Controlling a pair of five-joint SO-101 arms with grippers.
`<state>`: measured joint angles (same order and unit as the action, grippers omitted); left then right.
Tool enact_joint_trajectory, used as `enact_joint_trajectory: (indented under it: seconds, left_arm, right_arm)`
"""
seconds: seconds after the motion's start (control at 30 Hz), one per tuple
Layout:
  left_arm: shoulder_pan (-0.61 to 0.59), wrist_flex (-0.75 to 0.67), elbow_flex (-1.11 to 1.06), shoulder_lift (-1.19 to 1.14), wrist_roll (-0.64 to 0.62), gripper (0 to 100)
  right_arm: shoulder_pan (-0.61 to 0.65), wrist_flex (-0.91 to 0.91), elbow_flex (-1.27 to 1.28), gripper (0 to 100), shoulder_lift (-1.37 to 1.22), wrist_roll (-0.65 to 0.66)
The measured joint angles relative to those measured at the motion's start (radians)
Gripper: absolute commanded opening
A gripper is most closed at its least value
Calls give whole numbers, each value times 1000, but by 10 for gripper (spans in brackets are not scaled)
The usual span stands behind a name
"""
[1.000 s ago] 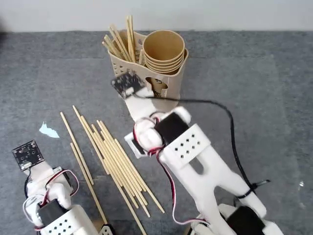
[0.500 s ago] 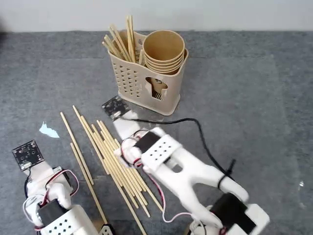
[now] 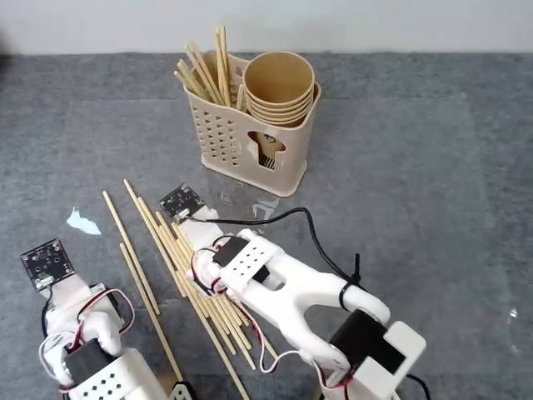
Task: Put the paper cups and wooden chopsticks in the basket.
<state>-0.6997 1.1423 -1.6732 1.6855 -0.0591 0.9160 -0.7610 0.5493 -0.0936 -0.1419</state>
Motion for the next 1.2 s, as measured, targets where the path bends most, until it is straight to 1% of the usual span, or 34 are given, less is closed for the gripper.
enact_joint_trajectory:
  seconds: [0.1,0.27,0.37,0.53,0.73,0.87,0.9,1.0,1.2]
  left_arm:
    - [0,0,0,0,0,80]
    - [0,0,0,0,0,80]
    - [0,0,0,0,0,80]
    - [0,0,0,0,0,80]
    - [0,0,0,0,0,80]
    - [0,0,0,0,0,80]
    - [0,0,0,0,0,80]
    - [0,0,0,0,0,80]
    - [0,0,0,0,0,80]
  right_arm:
    - [8,6,-6,254,-28,-2]
    - [5,5,-20,133,-46,0]
    - [-5,5,-21,86,-46,26]
    - [-11,3,-23,91,-48,58]
    - [-51,-29,-23,86,-48,58]
    - [-54,-32,-23,84,-48,71]
    - [-54,-32,-23,76,-48,84]
    - [-54,-32,-23,2,-48,106]
    - [-68,-37,-29,36,-44,114]
